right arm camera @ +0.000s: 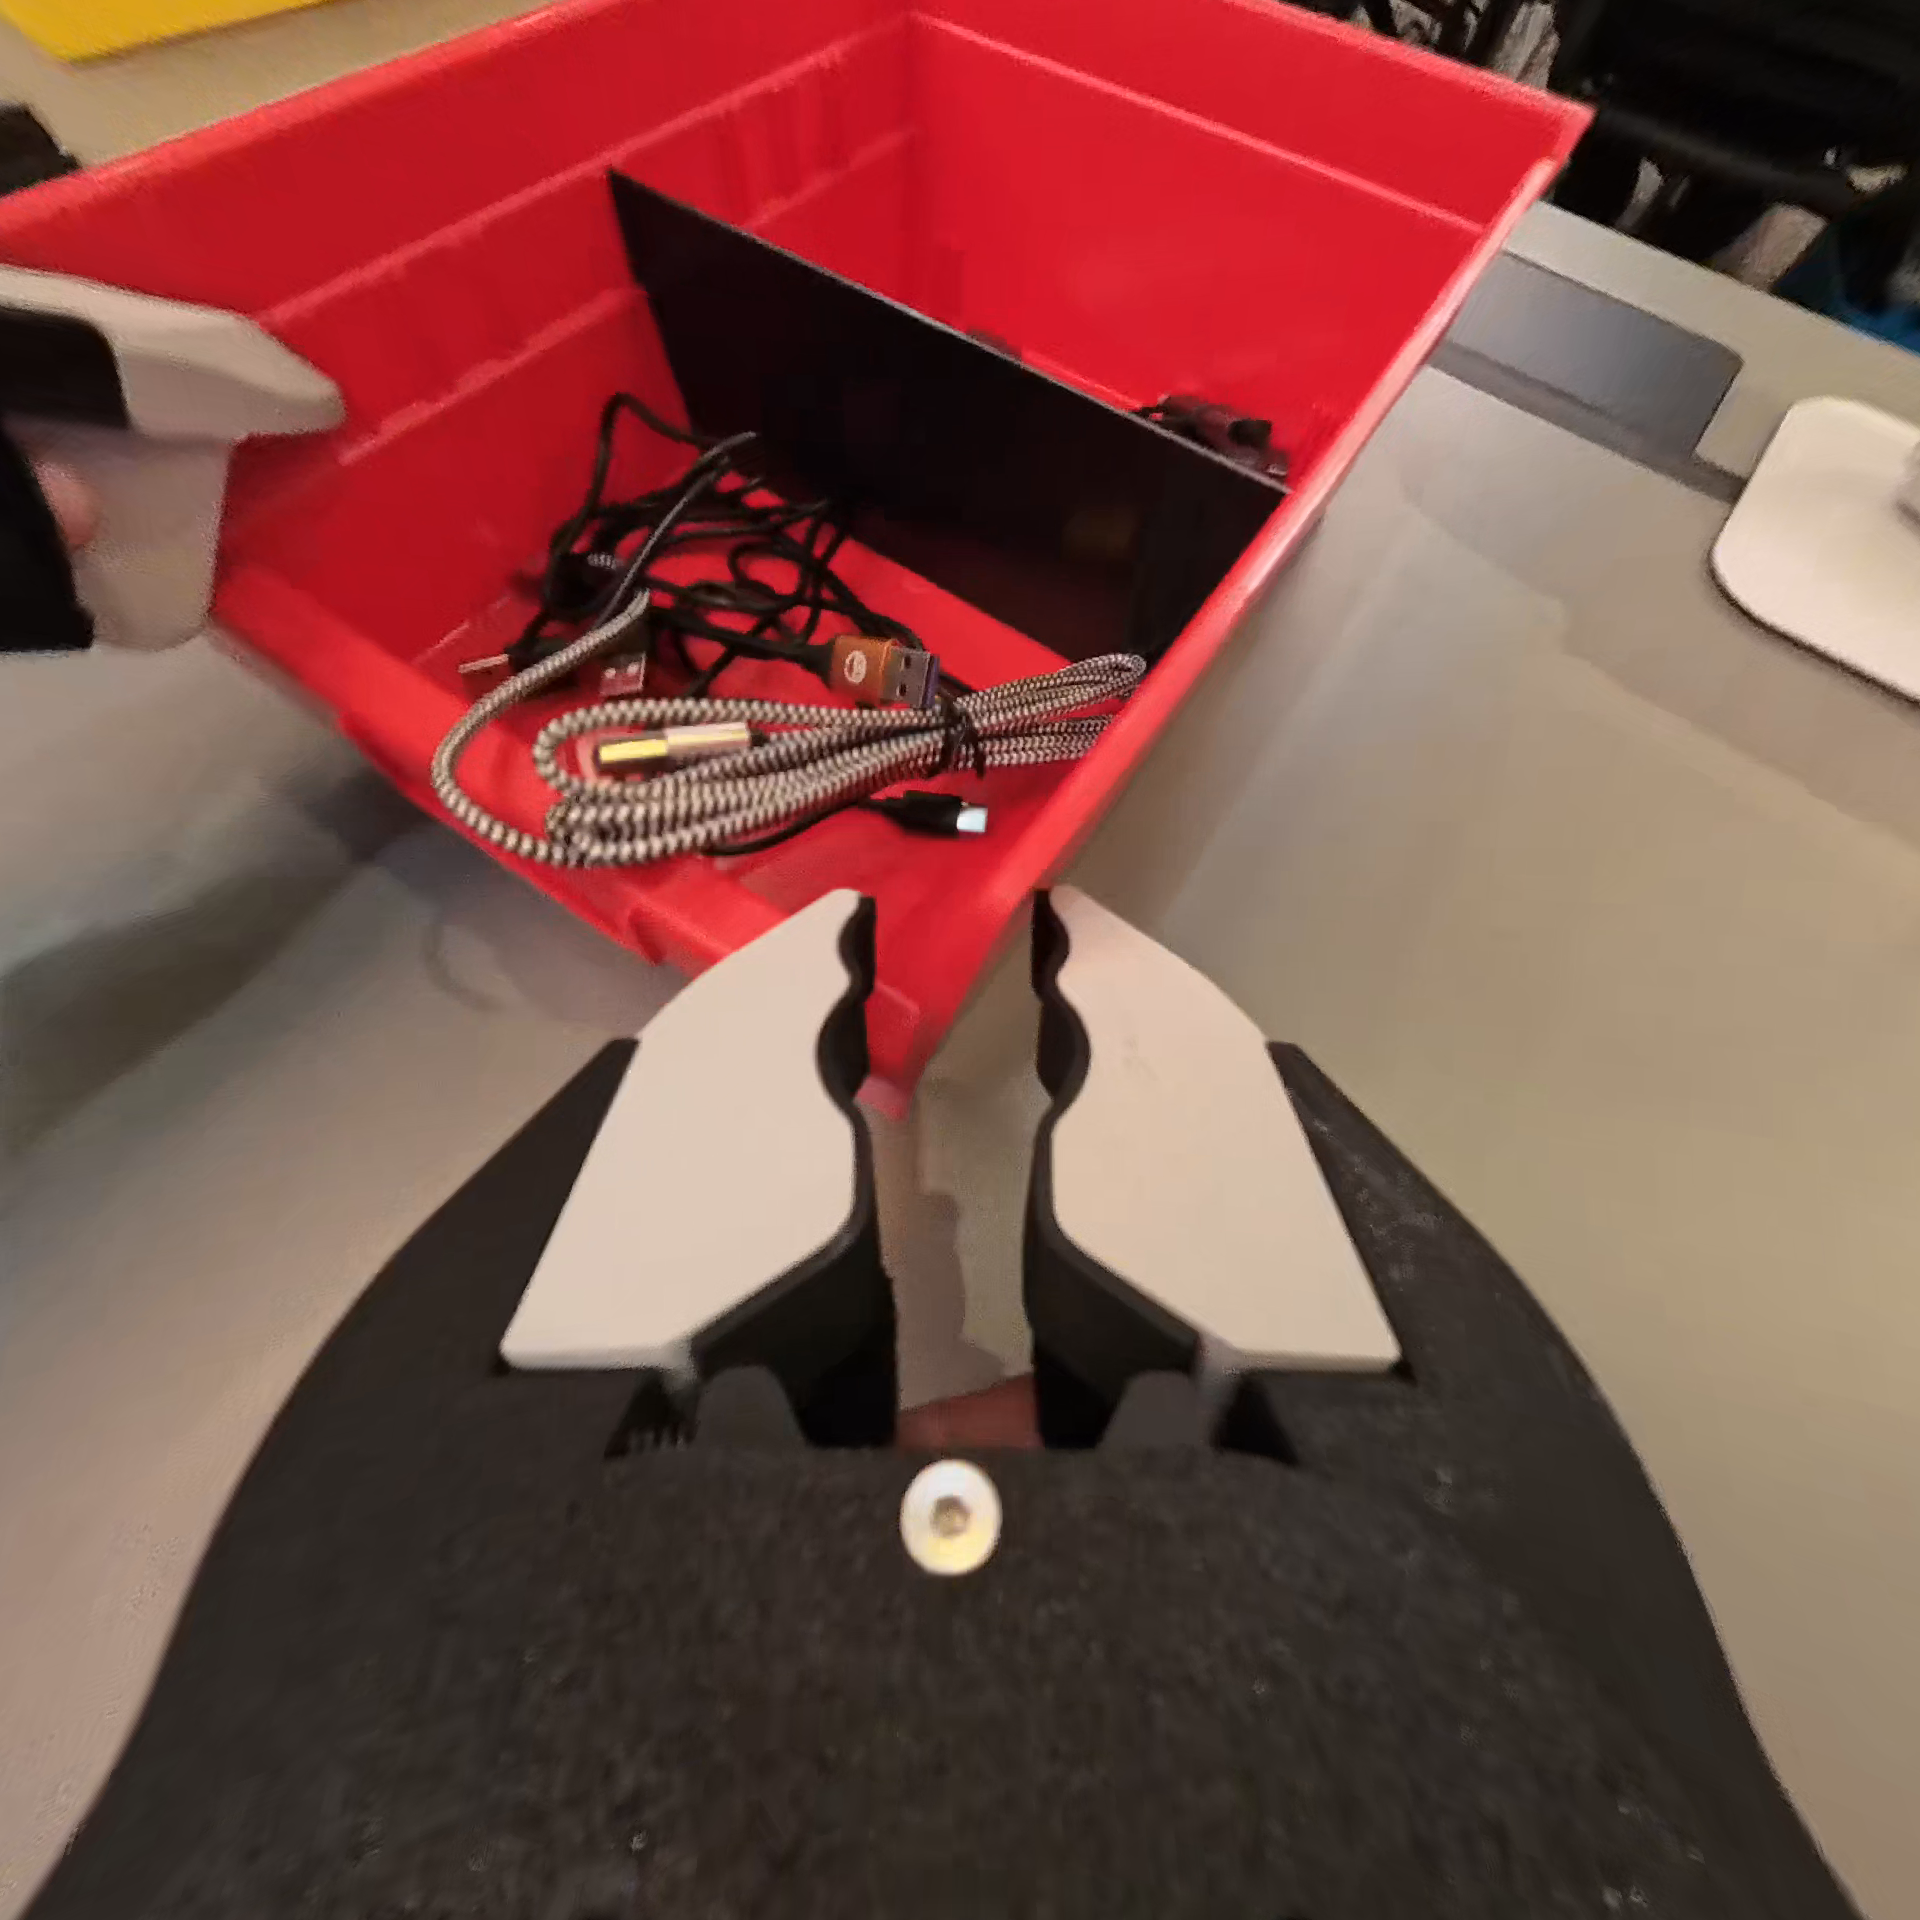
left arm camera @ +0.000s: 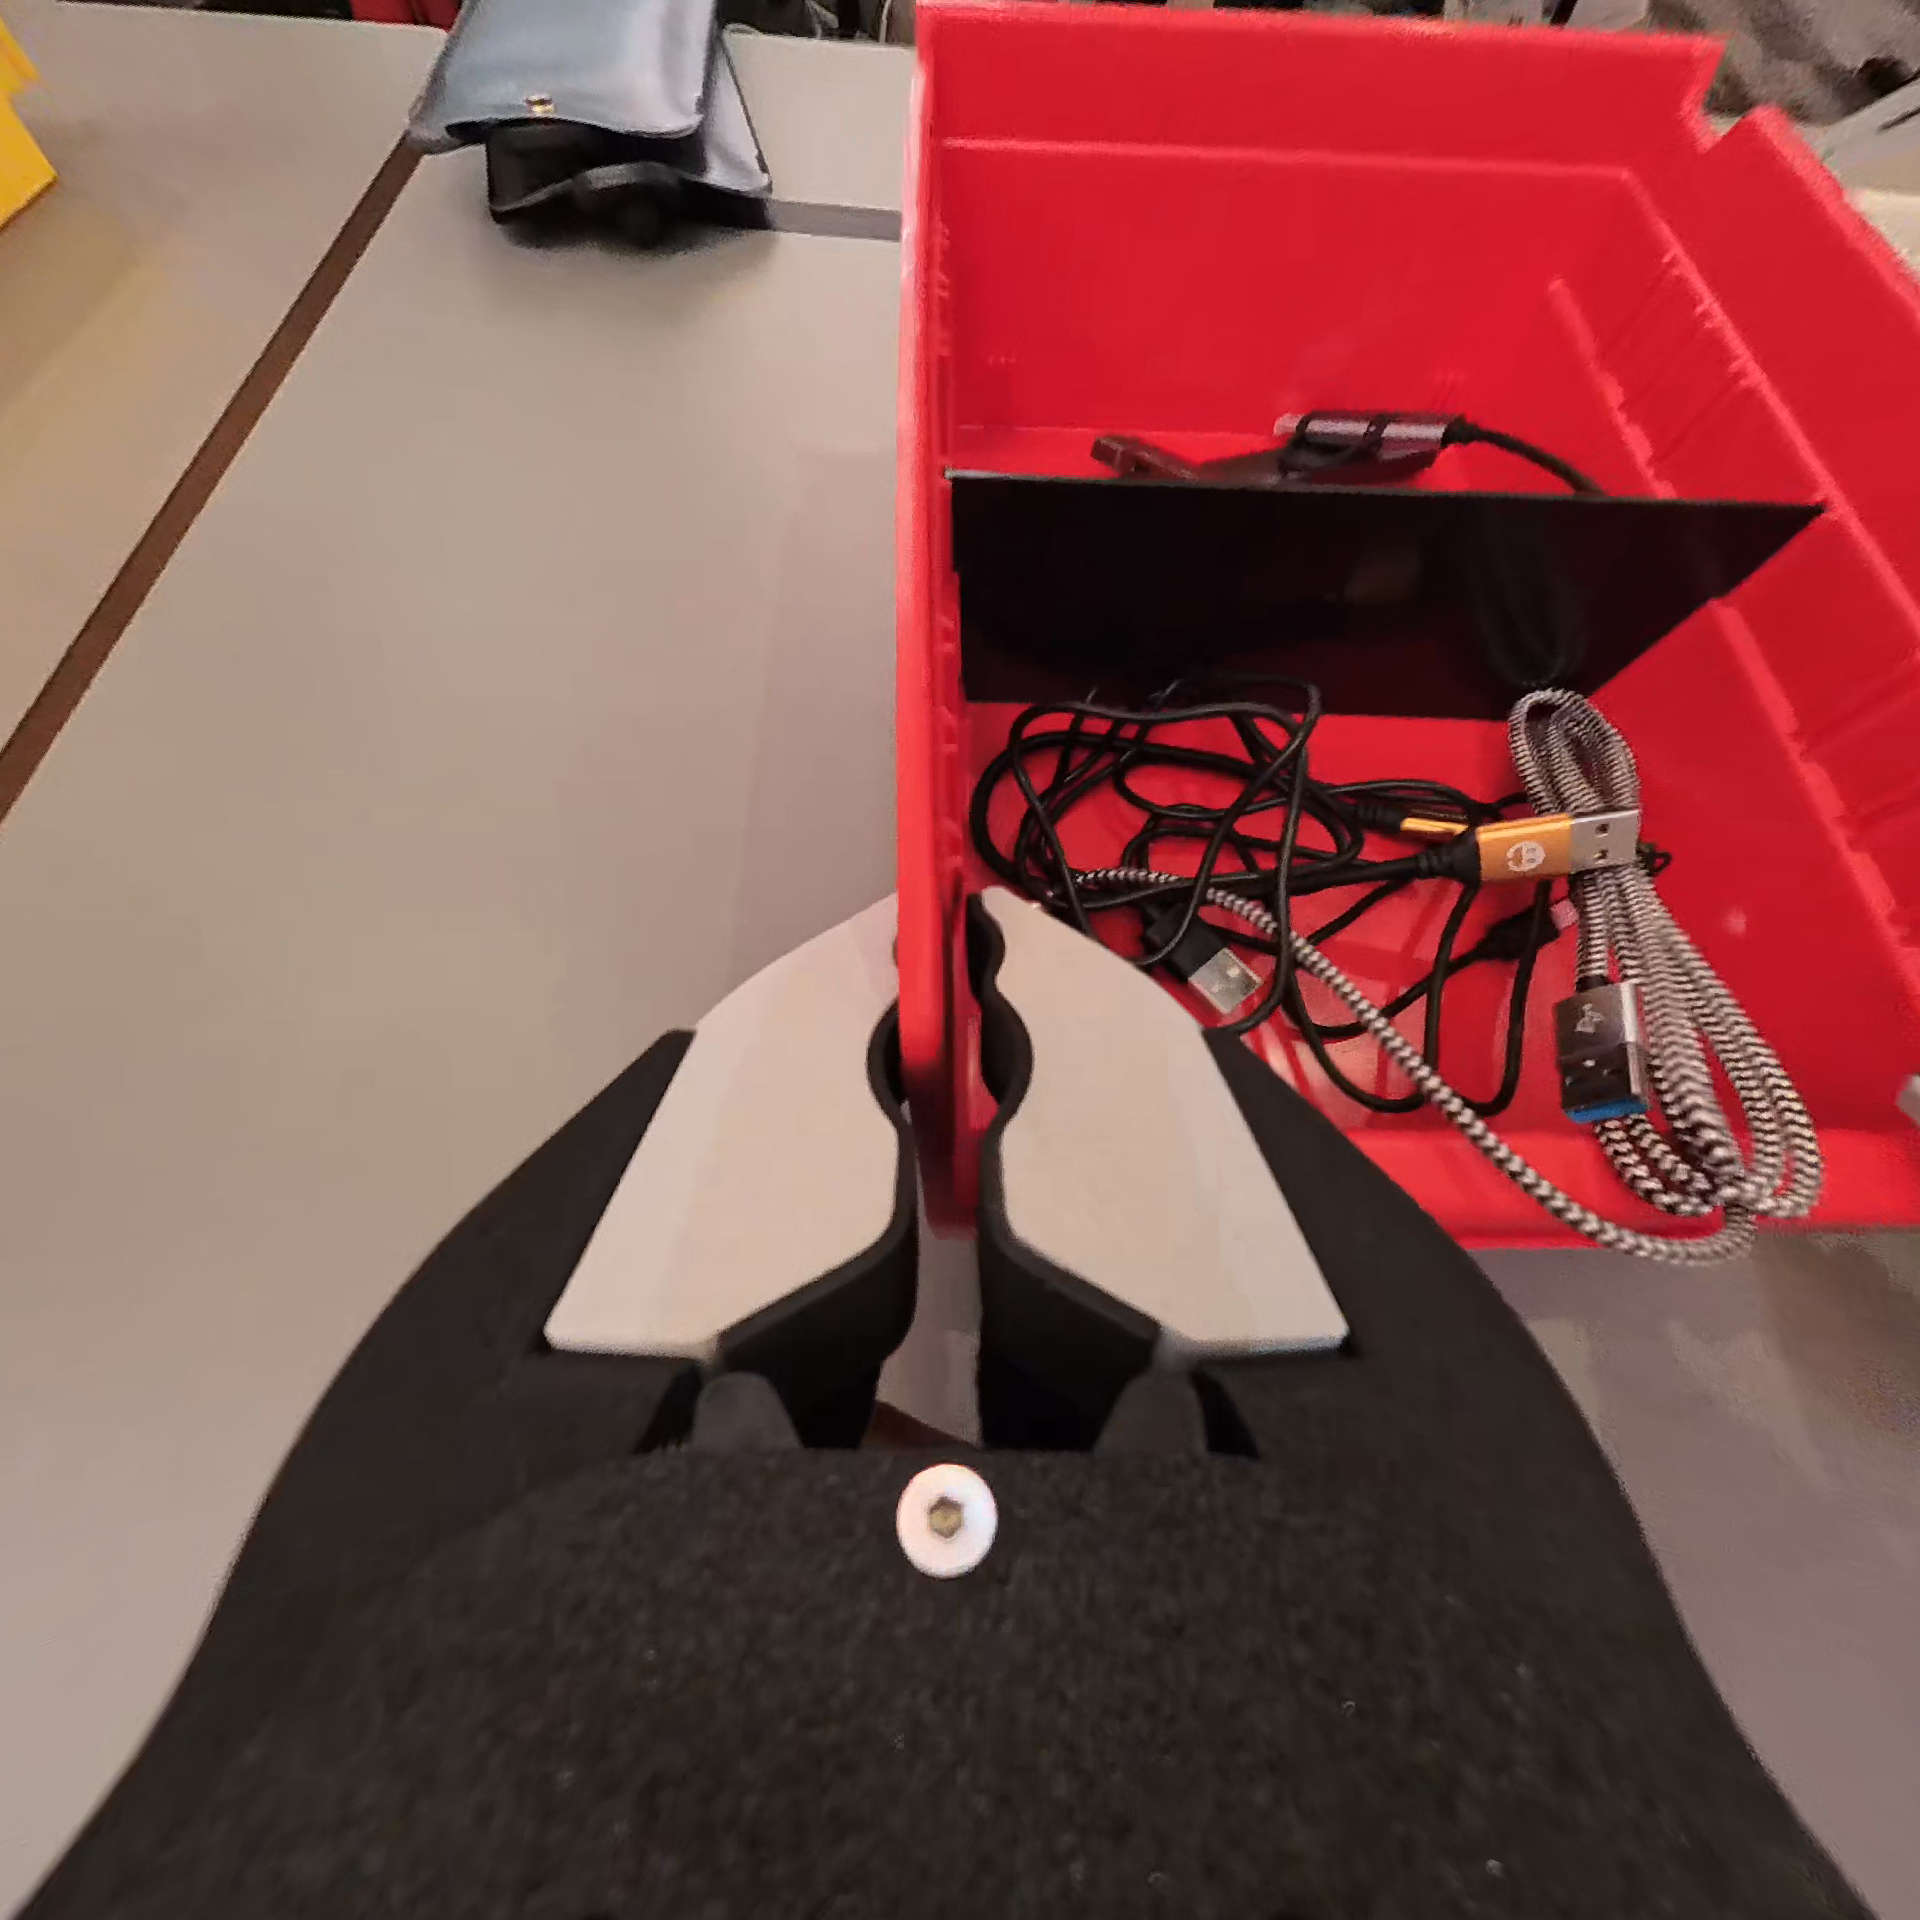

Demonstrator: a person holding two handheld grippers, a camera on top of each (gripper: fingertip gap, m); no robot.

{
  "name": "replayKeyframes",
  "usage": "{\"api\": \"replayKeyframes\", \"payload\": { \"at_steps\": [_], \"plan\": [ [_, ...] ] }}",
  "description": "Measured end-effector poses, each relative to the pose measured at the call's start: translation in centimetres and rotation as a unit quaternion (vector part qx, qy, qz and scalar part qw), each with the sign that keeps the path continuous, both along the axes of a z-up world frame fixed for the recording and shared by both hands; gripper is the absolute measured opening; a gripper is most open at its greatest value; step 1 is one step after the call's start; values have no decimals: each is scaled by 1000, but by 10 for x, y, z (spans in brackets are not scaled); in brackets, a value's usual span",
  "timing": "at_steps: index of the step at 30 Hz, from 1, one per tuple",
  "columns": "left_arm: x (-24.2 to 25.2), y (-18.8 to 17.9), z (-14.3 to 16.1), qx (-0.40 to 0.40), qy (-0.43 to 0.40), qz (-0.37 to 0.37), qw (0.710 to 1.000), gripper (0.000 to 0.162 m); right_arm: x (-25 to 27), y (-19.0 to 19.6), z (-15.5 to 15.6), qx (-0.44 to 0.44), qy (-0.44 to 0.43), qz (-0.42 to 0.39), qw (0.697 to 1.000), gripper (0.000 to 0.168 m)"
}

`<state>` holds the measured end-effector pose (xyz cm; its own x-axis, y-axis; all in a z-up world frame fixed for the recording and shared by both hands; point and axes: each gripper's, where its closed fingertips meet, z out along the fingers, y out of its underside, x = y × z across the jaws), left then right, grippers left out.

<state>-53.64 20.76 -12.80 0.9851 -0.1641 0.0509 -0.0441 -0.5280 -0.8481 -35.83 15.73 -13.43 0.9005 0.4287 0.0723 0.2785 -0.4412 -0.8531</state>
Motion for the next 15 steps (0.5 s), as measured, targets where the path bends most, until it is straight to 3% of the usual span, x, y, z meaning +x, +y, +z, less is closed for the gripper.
{"api": "replayKeyframes", "payload": {
  "at_steps": [6, 10, 13, 15],
  "plan": [
    [-11, -9, 39, 64, -59, 45, 995, 35, 25, -56, 34, 13, 49, 104, 993, 30],
    [-17, -39, 70, 162, -86, 104, 977, 35, 76, -95, 36, -9, 79, 134, 988, 31],
    [19, -70, 65, 172, -149, 92, 970, 33, 140, -117, 34, 38, 90, 164, 982, 15],
    [62, -87, 51, 136, -163, 44, 976, 32, 194, -119, 28, 65, 110, 129, 983, 15]
  ]
}}
